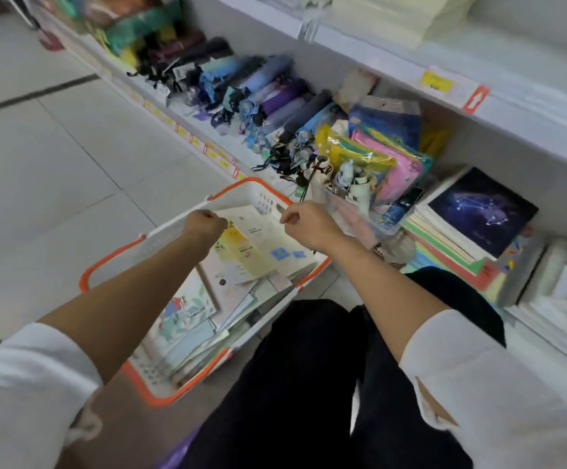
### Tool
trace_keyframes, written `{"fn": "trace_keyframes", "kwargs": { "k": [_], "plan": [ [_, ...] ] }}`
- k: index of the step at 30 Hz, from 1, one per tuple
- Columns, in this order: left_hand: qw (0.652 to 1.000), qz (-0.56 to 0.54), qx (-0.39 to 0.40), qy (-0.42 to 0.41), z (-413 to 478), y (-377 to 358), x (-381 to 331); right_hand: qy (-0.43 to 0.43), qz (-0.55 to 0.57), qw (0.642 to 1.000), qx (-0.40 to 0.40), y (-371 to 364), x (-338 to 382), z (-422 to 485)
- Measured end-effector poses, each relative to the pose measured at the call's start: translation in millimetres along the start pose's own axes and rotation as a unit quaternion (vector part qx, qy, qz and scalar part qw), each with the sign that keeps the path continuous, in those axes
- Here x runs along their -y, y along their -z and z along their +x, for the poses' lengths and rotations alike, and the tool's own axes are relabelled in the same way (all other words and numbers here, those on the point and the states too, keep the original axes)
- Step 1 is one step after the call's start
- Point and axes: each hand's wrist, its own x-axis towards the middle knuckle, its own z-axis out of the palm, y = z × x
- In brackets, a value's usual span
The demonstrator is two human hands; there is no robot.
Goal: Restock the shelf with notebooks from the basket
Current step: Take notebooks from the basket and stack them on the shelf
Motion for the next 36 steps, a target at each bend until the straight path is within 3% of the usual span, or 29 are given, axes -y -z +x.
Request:
{"fn": "trace_keyframes", "kwargs": {
  "k": [8,12,16,21,26,30,32,34,36],
  "plan": [
    [0.978,0.036,-0.028,0.204,7,53,118,-0.012,-0.106,0.994,0.022,-29,1,26],
    [0.973,0.062,-0.011,0.223,3,57,152,-0.027,-0.117,0.99,0.073,-48,3,33],
    [0.963,0.069,0.058,0.255,-7,51,165,-0.015,-0.124,0.99,0.06,-66,12,35],
    [0.971,0.051,-0.025,0.232,1,49,177,-0.018,-0.124,0.988,0.092,-92,12,36],
    [0.97,0.069,-0.034,0.231,1,55,182,-0.069,-0.112,0.985,0.112,-127,5,30],
    [0.971,-0.031,-0.058,0.229,0,54,172,-0.068,-0.105,0.982,0.143,-145,-4,24],
    [0.968,-0.081,-0.065,0.227,1,54,166,-0.036,-0.165,0.977,0.133,-148,-5,24],
    [0.958,-0.144,-0.052,0.243,2,56,160,0.009,-0.233,0.963,0.132,-145,-1,24],
    [0.948,-0.203,-0.02,0.244,1,60,154,0.031,-0.231,0.964,0.124,-139,8,25]
  ]
}}
